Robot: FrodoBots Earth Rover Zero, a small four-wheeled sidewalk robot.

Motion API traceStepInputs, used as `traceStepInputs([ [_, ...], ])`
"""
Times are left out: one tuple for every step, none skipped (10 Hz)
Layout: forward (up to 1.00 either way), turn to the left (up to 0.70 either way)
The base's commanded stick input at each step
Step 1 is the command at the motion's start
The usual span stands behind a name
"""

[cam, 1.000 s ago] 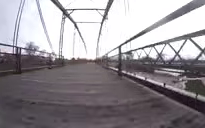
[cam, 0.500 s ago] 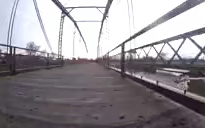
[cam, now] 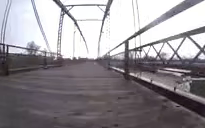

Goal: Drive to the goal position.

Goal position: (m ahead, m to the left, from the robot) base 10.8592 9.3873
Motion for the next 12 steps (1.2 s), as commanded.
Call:
traceStepInputs([
  [1.00,0.00],
  [1.00,0.00],
  [1.00,0.00],
  [1.00,0.00],
  [1.00,0.00],
  [1.00,0.00],
  [1.00,0.00],
  [1.00,0.00],
  [1.00,0.00],
  [1.00,0.00],
  [1.00,-0.08],
  [1.00,-0.27],
])
